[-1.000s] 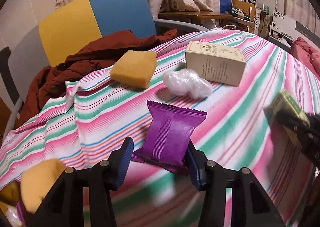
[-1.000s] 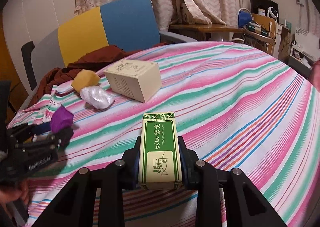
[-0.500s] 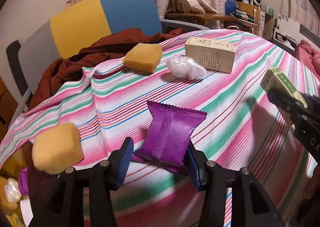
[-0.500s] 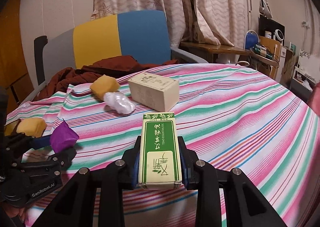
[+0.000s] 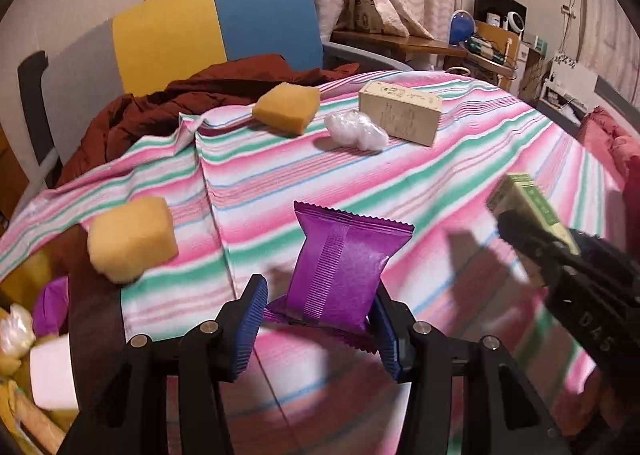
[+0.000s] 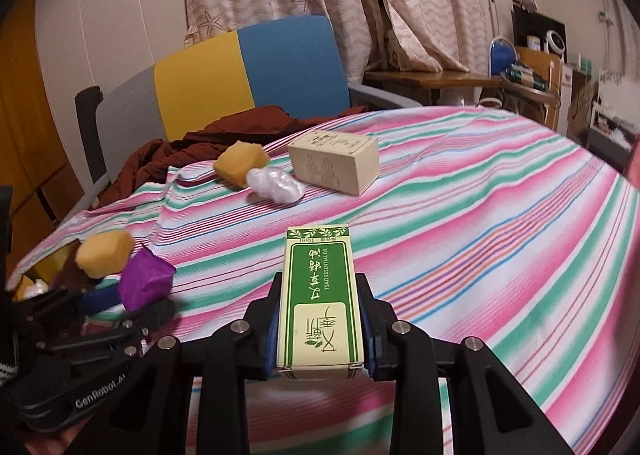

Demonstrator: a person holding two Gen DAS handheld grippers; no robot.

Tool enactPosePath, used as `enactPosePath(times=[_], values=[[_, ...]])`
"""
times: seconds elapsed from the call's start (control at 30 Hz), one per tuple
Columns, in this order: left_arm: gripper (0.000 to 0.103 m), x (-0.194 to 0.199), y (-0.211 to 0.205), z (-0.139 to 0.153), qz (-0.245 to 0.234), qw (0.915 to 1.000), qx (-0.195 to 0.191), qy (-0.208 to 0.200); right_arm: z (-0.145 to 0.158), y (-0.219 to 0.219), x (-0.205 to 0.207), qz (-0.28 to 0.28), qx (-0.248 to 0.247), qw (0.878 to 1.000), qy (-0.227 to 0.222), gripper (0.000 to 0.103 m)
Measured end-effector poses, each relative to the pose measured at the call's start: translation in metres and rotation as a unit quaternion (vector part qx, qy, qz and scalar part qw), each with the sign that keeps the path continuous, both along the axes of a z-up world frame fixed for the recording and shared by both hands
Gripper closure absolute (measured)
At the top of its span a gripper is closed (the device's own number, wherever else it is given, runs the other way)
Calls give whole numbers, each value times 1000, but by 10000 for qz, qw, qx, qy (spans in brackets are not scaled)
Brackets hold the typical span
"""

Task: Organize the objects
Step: 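Carry the green box and purple packet over the gold tray with both tools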

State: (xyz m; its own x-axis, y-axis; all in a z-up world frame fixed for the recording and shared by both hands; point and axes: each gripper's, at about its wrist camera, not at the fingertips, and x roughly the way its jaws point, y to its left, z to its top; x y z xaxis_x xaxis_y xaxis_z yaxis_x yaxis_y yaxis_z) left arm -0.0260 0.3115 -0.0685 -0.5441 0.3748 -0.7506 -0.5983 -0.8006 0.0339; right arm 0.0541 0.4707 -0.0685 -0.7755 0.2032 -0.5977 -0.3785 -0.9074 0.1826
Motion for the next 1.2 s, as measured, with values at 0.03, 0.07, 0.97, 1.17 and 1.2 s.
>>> enactPosePath(times=[0.03,0.07,0.97,1.17,1.2], values=[[52,4,-4,2,-26,10000,44,-20,0,-3,2,17,-69,10000,-12,71],[52,8,-7,5,-53,9999,102,-30,1,-7,3,37,-110,9999,-12,71],[52,34,-140,51,460,9975,530,10,40,-138,-2,1562,-402,9868,157,71],[52,34,-185,51,727,9943,771,-101,43,-173,-4,2026,-542,9777,66,71],[52,35,-194,50,780,9936,813,-112,43,-179,-4,2099,-561,9761,49,71]])
